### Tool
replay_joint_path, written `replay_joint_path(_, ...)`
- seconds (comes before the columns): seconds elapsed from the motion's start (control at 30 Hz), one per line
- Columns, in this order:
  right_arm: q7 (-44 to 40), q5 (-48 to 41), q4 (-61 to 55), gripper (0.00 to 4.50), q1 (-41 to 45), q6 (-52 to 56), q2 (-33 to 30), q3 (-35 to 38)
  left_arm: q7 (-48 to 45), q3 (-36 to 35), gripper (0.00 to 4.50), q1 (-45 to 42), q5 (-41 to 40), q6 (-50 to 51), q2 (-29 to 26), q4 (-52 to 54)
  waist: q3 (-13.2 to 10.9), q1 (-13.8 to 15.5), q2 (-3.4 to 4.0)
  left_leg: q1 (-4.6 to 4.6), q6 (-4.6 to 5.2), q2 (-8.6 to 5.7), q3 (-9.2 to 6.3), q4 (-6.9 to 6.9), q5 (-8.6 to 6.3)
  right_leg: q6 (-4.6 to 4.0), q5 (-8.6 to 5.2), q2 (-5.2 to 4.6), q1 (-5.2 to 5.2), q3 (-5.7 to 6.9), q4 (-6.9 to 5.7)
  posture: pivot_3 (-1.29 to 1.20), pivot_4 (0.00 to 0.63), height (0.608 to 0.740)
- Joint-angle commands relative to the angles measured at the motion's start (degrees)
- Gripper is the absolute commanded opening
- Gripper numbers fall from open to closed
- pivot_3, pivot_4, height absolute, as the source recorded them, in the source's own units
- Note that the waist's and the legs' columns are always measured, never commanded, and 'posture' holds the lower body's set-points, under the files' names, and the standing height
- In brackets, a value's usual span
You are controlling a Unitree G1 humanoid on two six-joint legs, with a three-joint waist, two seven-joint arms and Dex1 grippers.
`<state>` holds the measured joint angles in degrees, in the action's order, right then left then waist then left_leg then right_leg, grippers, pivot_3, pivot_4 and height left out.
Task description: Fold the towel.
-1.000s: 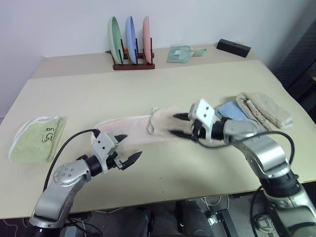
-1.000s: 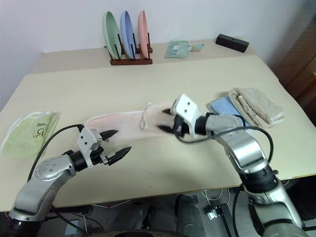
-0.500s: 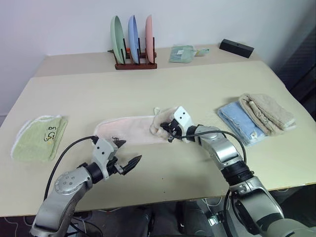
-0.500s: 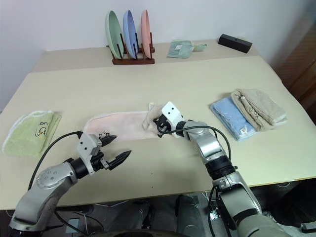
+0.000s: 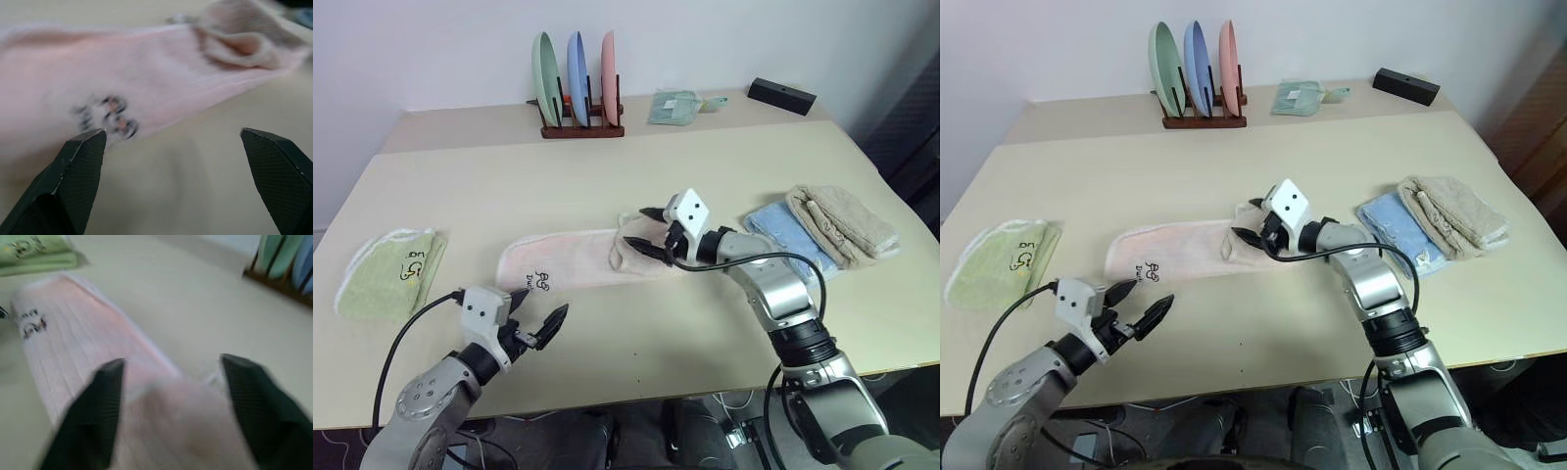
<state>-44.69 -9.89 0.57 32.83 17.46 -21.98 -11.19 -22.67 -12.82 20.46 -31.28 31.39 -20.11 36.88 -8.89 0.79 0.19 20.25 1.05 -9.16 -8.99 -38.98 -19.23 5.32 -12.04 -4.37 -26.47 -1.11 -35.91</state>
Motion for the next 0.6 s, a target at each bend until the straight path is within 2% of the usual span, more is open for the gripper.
replay_joint_path(0.03,-0.82,0.98,-2.39,4.45,1.89,-3.28,-0.80,0.24,8.82,-5.61,4.50,1.06,-9.66,5.31,5.40,3.62,0.00,-0.01,0.00,0.00,0.00,0.00,0.01,0.00,0.00,0.00,0.00,0.00,0.00,-0.01,0.01,0.00,0.150,0.740)
replay_joint_path(0.1,-1.19,1.46,-1.82,4.45,2.26,-4.37,-0.85,-0.09,15.32,-8.42,4.50,0.72,-17.63,9.23,9.09,3.44,-0.01,0.01,-0.01,-0.01,0.00,0.00,0.01,0.00,0.00,0.00,0.00,0.00,0.00,-0.01,0.00,0.00,0.150,0.740)
replay_joint_path(0.2,-1.31,1.90,-1.24,4.45,2.39,-5.09,-0.65,-0.19,19.35,-10.01,4.50,-0.17,-23.63,11.71,10.03,3.57,-0.01,0.11,-0.04,0.00,0.00,0.00,0.00,-0.02,0.00,0.00,0.00,0.00,0.00,0.00,-0.01,0.00,0.150,0.740)
replay_joint_path(0.27,-1.27,2.99,-0.87,4.45,2.25,-6.72,-0.21,-1.15,29.29,-13.17,4.50,-4.40,-30.87,11.05,13.79,-0.65,-0.01,0.25,-0.04,0.00,0.00,0.00,0.00,-0.04,0.00,0.00,0.00,-0.01,0.02,0.00,0.00,0.00,0.150,0.740)
replay_joint_path(0.33,-1.17,3.49,-0.67,4.45,2.19,-7.48,0.20,-1.69,35.47,-14.50,4.50,-8.13,-32.35,11.09,15.34,-4.06,0.02,0.32,-0.09,-0.02,-0.01,0.00,-0.01,-0.10,0.00,0.00,0.00,0.00,0.04,0.03,-0.02,0.00,0.150,0.740)
replay_joint_path(0.5,-0.64,4.78,-0.87,4.45,1.49,-8.64,0.71,-2.46,40.39,-13.68,4.50,-16.93,-34.74,11.07,15.71,-10.37,0.02,0.48,-0.09,-0.04,-0.02,-0.01,0.01,-0.10,0.01,0.00,0.00,-0.01,0.05,0.02,-0.03,0.00,0.150,0.740)
replay_joint_path(0.6,-0.01,5.21,-1.28,4.50,1.30,-8.84,0.78,-2.12,43.15,-14.66,3.72,-19.80,-37.05,9.93,16.72,-13.57,0.03,0.65,-0.09,-0.05,-0.02,-0.01,0.02,-0.10,0.01,0.00,0.00,-0.01,0.05,0.01,-0.04,0.00,0.150,0.740)
